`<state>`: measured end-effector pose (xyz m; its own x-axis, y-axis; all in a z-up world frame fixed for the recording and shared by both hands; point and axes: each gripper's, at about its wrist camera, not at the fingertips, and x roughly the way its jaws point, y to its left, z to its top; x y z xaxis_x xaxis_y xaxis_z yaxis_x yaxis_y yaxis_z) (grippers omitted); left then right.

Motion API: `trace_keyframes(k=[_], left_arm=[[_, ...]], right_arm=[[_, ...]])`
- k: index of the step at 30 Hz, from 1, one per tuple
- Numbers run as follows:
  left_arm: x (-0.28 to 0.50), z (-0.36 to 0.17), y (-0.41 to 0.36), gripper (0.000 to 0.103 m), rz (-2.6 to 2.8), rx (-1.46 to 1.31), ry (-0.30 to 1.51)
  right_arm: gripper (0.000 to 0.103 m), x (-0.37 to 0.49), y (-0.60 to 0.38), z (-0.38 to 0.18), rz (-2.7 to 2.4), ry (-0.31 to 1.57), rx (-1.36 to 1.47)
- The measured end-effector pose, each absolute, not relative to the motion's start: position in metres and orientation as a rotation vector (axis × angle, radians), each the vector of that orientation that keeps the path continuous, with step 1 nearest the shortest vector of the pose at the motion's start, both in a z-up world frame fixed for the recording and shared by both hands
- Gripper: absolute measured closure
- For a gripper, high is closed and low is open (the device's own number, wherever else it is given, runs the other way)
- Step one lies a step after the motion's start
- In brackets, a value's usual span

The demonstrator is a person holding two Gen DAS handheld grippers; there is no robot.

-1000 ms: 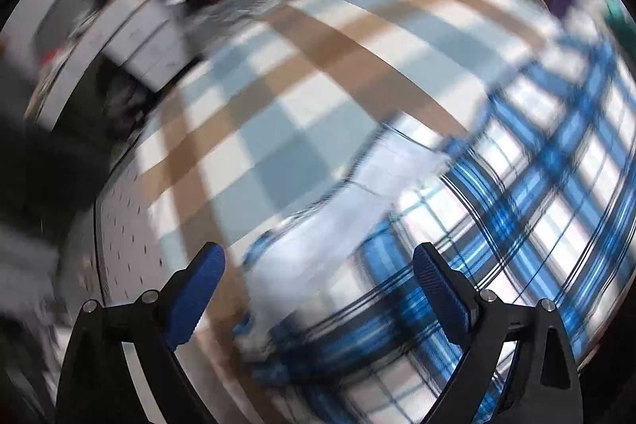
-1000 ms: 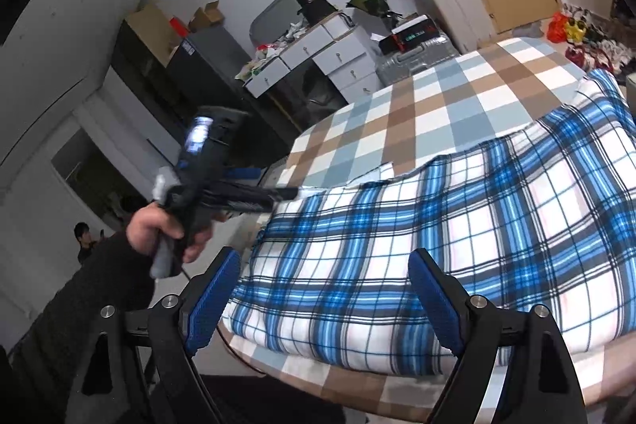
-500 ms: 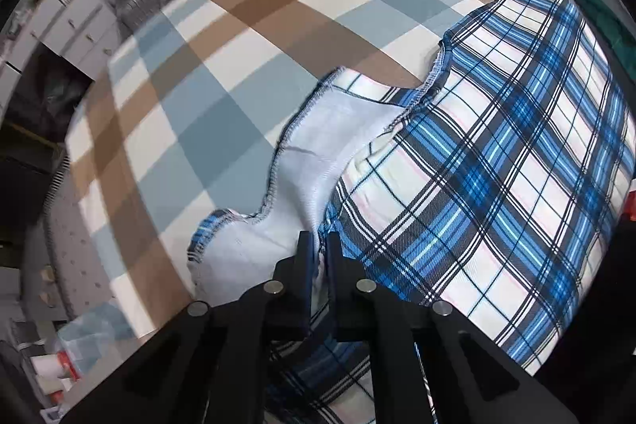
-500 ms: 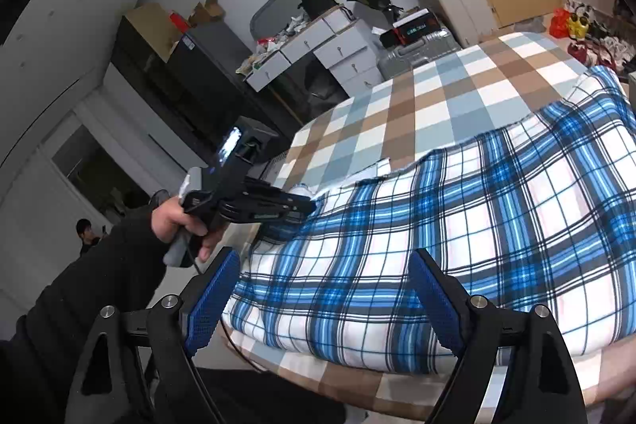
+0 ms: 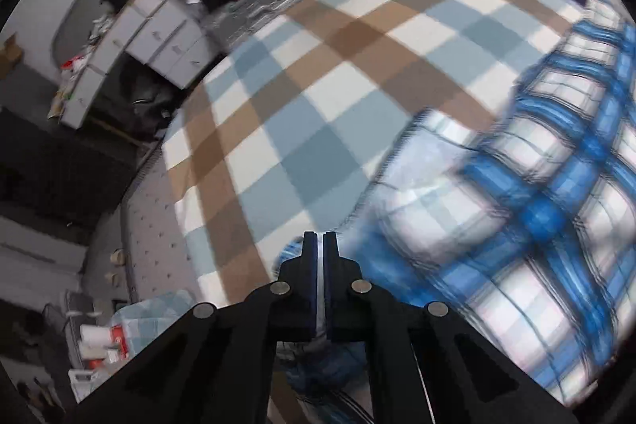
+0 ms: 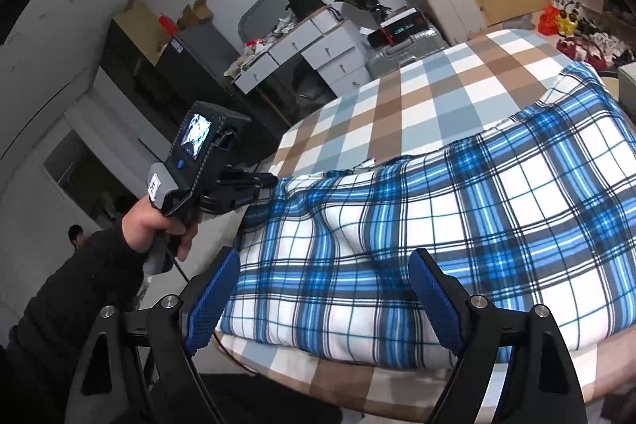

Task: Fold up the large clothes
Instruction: 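Release the shirt and smooth the folded bundle with both grippers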

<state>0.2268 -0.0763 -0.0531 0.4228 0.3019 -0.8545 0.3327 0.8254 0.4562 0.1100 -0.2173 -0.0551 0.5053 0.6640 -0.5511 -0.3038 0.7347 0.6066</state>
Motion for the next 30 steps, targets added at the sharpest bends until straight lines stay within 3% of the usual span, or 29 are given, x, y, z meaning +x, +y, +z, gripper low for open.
trace_keyframes(k=[5,10,11,12,14,16,19,23,30], left_arm=[[0.231,-0.079,-0.052,0.103,0.068,0.548,1.227],[0.196,-0.033,-0.049,0.101,0.055,0.39,1.166],[0.185,-0.028,-0.057,0.088,0.015,0.386,1.148],[0.172,-0.024,-0.066,0.057,-0.031,0.388,1.135],[0.144,-0.025,-0.089,0.025,-0.12,0.392,1.099],[0.124,-0.037,-0.108,0.025,-0.172,0.408,1.097],[0.117,-0.09,-0.116,0.025,-0.143,0.445,1.242],[0.129,-0.096,-0.098,0.022,-0.081,0.284,1.226],[0.116,-0.09,-0.091,0.022,-0.091,0.26,1.151]], right_arm=[[0.016,0.116,-0.222,-0.06,0.579,0.882,0.466],[0.016,0.131,-0.228,-0.064,0.448,0.912,0.286],[0.016,0.136,-0.228,-0.065,0.399,0.914,0.224],[0.016,0.143,-0.228,-0.068,0.352,0.925,0.174],[0.016,0.163,-0.226,-0.083,0.282,1.013,0.065],[0.016,0.175,-0.223,-0.106,0.201,1.087,-0.053],[0.016,0.178,-0.214,-0.14,0.199,1.163,-0.21],[0.017,0.182,-0.212,-0.135,0.178,1.19,-0.214],[0.016,0.157,-0.172,-0.098,0.339,1.152,-0.21]])
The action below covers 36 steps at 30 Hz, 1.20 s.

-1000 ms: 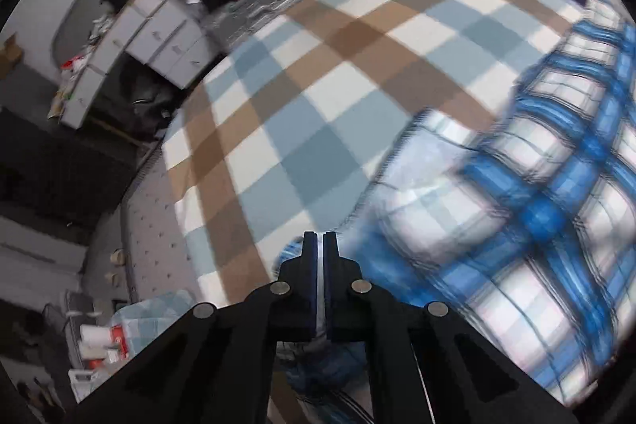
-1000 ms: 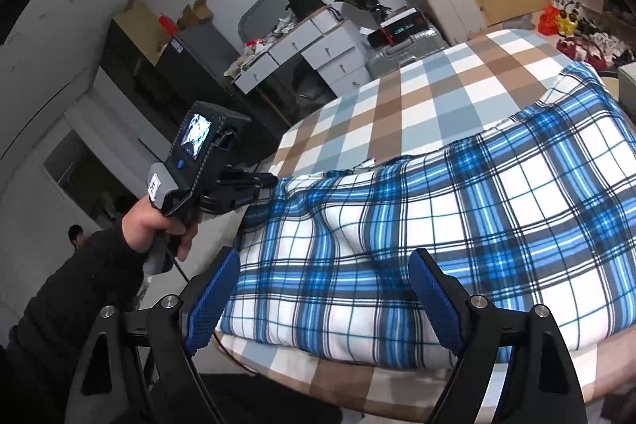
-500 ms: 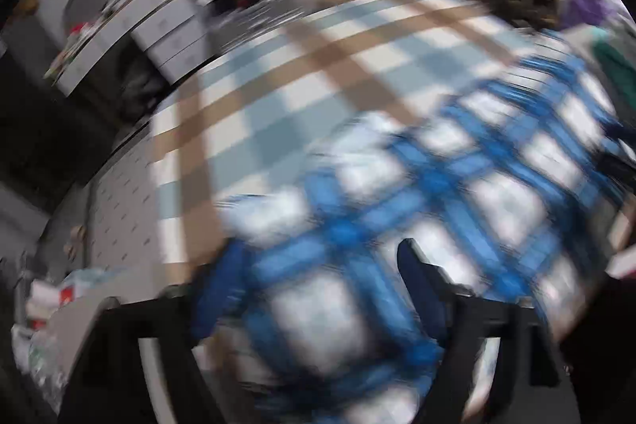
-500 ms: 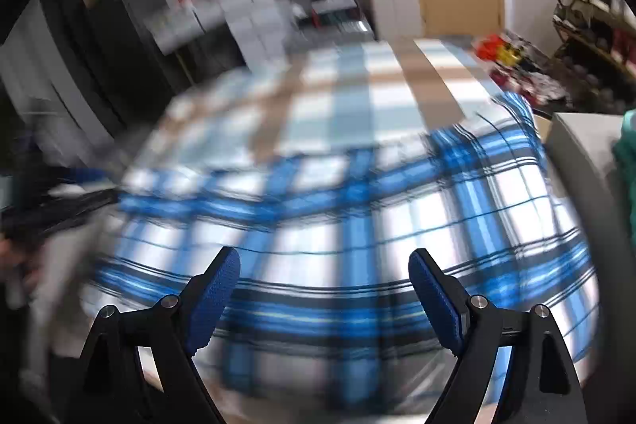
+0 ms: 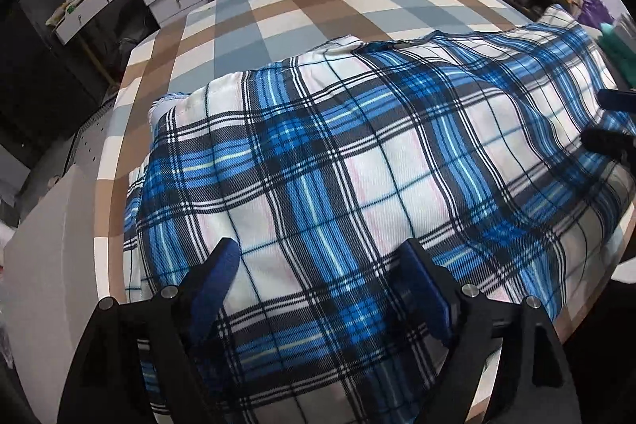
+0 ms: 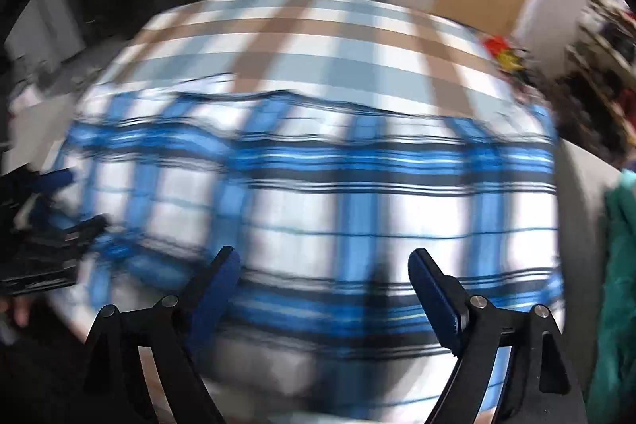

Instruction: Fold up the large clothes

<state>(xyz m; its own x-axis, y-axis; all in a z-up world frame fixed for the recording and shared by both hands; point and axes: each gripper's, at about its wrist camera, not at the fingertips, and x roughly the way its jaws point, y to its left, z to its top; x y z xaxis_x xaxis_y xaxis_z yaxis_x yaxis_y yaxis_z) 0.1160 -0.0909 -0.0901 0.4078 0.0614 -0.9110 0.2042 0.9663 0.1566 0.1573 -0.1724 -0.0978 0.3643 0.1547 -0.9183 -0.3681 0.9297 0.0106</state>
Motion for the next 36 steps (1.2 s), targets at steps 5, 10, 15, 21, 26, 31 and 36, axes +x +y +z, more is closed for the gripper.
trace_keyframes(k=[5,10,15,21,26,31,36], left_arm=[[0.113,-0.095,-0.089,0.022,-0.099,0.237,1.134],[0.11,-0.094,-0.091,0.022,-0.095,0.252,1.116],[0.11,-0.094,-0.09,0.022,-0.101,0.245,1.119],[0.108,-0.093,-0.092,0.022,-0.087,0.263,1.107],[0.088,-0.071,-0.111,0.022,-0.012,0.38,0.968],[0.079,-0.054,-0.133,0.022,-0.168,0.283,0.905],[0.103,-0.096,-0.152,0.02,-0.103,0.36,1.088]], right_arm=[[0.003,0.145,-0.139,-0.138,0.348,1.158,-0.397],[0.01,0.132,-0.151,-0.105,0.353,1.147,-0.287],[0.007,0.108,-0.137,-0.129,0.399,1.13,-0.323],[0.001,0.123,-0.14,-0.134,0.393,1.108,-0.217],[0.001,0.112,-0.191,-0.092,0.368,0.949,-0.044],[0.0,0.121,-0.247,-0.09,0.173,0.941,0.151],[0.0,0.137,-0.232,-0.137,0.066,1.167,-0.075]])
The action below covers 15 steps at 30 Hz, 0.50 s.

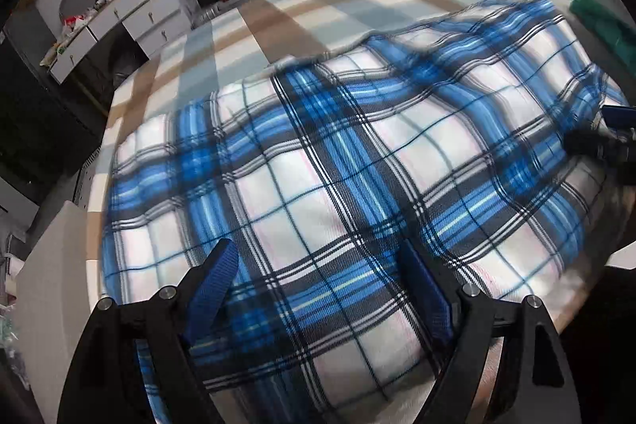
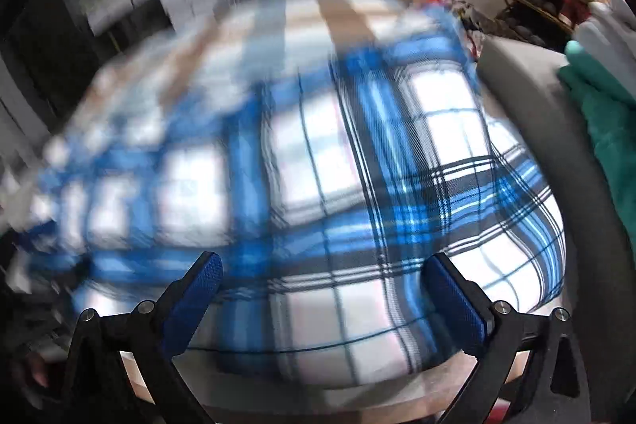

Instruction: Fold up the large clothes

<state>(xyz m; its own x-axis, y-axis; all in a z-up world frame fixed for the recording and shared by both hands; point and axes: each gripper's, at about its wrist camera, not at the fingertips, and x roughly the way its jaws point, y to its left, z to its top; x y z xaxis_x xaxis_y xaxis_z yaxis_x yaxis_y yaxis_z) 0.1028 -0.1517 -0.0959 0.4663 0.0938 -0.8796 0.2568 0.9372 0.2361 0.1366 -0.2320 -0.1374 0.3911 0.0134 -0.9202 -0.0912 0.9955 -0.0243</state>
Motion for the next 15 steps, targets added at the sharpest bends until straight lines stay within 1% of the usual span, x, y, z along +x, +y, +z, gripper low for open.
trace_keyframes(k=[1,3,5,7,11,13,15], left_arm=[[0.104,-0.095,-0.152,0.02,-0.096,0.37,1.08],[0.106,-0.097,-0.149,0.014,-0.09,0.371,1.087],[0.107,-0.094,-0.145,0.014,-0.091,0.345,1.1],[0.106,-0.084,-0.139,0.015,-0.1,0.293,1.078],[0.11,-0.049,-0.122,0.015,-0.139,0.152,0.935],[0.126,-0.055,-0.122,0.015,-0.01,0.24,0.957],[0.145,-0.078,-0.114,0.016,0.126,0.336,1.024]], right_arm=[[0.0,0.134,-0.225,-0.139,0.071,1.152,-0.125],[0.0,0.135,-0.224,-0.136,0.077,1.154,-0.132],[0.0,0.142,-0.227,-0.134,0.076,1.168,-0.09],[0.0,0.14,-0.229,-0.118,0.062,1.104,-0.055],[0.0,0.129,-0.226,-0.085,0.098,0.943,-0.014],[0.0,0.124,-0.222,-0.076,0.115,0.911,-0.005],[0.0,0.114,-0.218,-0.072,0.15,0.9,0.001]])
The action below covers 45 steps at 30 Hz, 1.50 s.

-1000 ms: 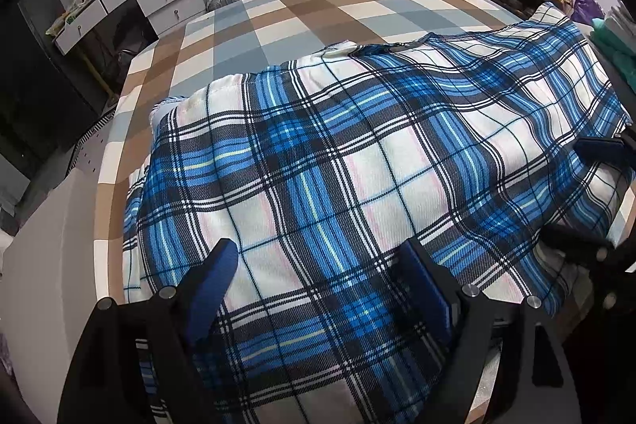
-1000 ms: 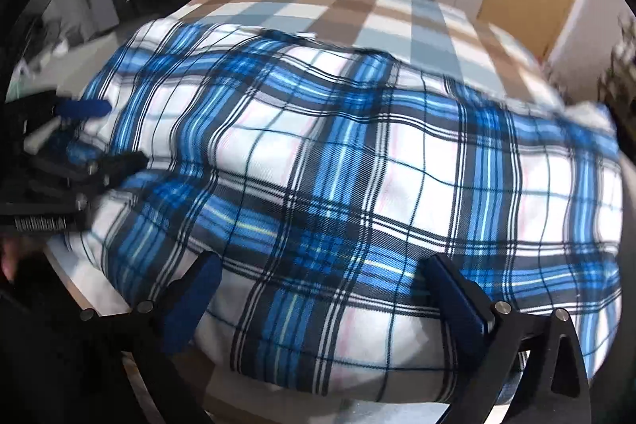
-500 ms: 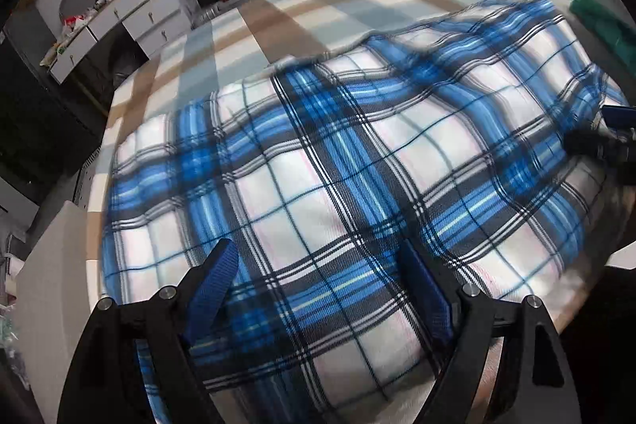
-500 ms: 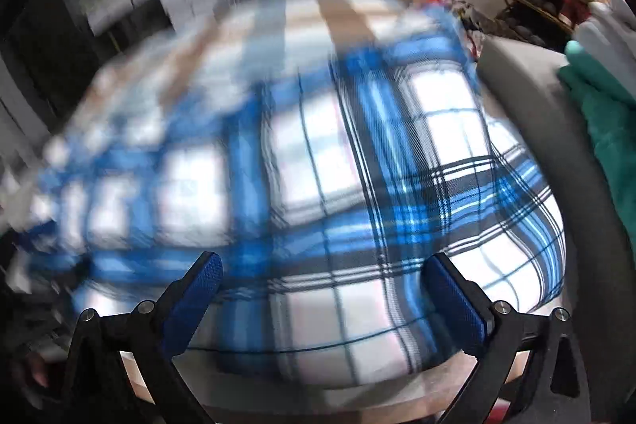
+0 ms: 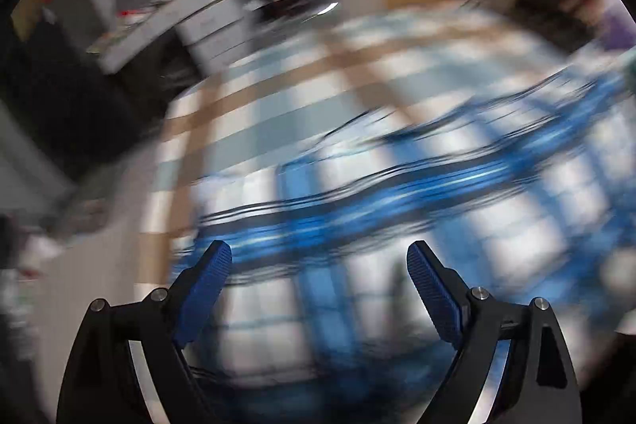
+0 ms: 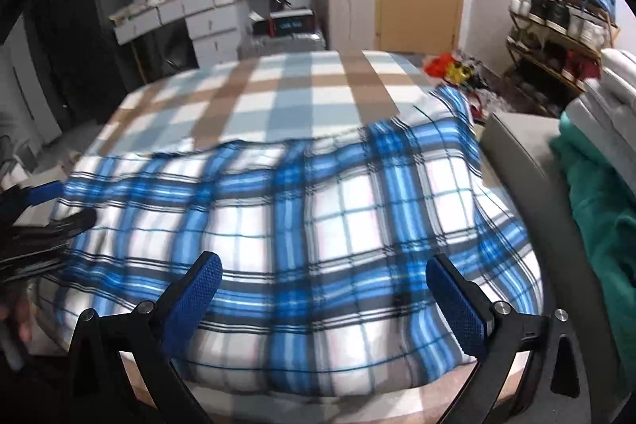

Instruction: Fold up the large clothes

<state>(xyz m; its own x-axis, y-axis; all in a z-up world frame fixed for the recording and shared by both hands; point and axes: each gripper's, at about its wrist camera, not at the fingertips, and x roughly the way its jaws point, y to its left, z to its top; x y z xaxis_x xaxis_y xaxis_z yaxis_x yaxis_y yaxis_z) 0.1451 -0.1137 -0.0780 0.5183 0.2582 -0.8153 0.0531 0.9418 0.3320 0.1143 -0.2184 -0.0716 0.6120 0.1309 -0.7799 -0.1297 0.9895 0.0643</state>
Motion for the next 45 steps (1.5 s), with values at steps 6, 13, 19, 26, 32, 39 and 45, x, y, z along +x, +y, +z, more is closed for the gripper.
trace_keyframes(k=[6,13,19,26,32,39,45], left_arm=[[0.153,-0.101,-0.095,0.013,0.083,0.226,1.112],[0.141,-0.098,-0.096,0.013,0.037,0.248,1.082],[0.142,-0.098,-0.093,0.013,0.016,0.235,1.088],[0.142,-0.098,-0.093,0.013,0.012,0.238,1.1],[0.142,-0.099,-0.093,0.013,0.012,0.243,1.1],[0.143,-0.099,-0.093,0.012,0.014,0.244,1.102],[0.142,-0.1,-0.094,0.012,0.013,0.242,1.101]], right_arm=[[0.0,0.121,-0.202,-0.087,0.19,0.93,-0.071],[0.0,0.153,-0.175,-0.092,0.331,1.006,0.016],[0.0,0.225,-0.146,-0.135,0.217,1.197,-0.097],[0.0,0.211,-0.151,-0.138,0.239,1.13,-0.148],[0.0,0.18,-0.215,-0.091,-0.045,0.827,-0.243],[0.0,0.208,-0.242,-0.153,0.044,1.127,-0.151],[0.0,0.212,-0.247,-0.158,0.097,1.141,-0.095]])
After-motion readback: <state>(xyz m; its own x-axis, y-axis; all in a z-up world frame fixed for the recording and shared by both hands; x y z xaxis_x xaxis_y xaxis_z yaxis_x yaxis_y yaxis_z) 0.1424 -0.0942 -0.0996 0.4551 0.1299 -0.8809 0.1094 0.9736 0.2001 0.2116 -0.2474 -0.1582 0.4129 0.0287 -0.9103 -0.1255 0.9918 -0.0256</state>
